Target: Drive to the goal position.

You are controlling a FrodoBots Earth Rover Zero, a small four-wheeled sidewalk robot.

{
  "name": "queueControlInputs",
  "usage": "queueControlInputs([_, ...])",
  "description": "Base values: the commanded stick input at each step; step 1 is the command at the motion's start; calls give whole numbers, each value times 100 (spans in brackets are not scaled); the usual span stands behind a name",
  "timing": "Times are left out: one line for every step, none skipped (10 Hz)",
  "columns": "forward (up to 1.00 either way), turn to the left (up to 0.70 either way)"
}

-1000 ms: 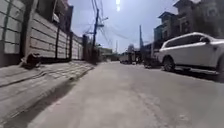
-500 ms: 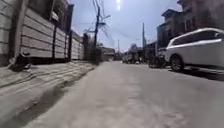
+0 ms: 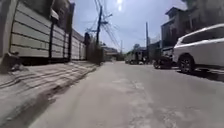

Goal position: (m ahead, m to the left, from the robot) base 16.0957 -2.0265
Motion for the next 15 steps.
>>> queueControlInputs([100,18])
queueControlInputs([100,30])
queueControlInputs([100,16])
queueControlInputs([100,2])
queueControlInputs([100,2])
queueControlInputs([100,2])
queueControlInputs([100,2])
queueControlInputs([100,2])
queueControlInputs([100,2])
queueControlInputs([100,2])
queueControlInputs([100,2])
queueControlInputs([100,-1])
queueControlInputs([100,-14])
queueControlInputs([100,-29])
queueControlInputs([100,-34])
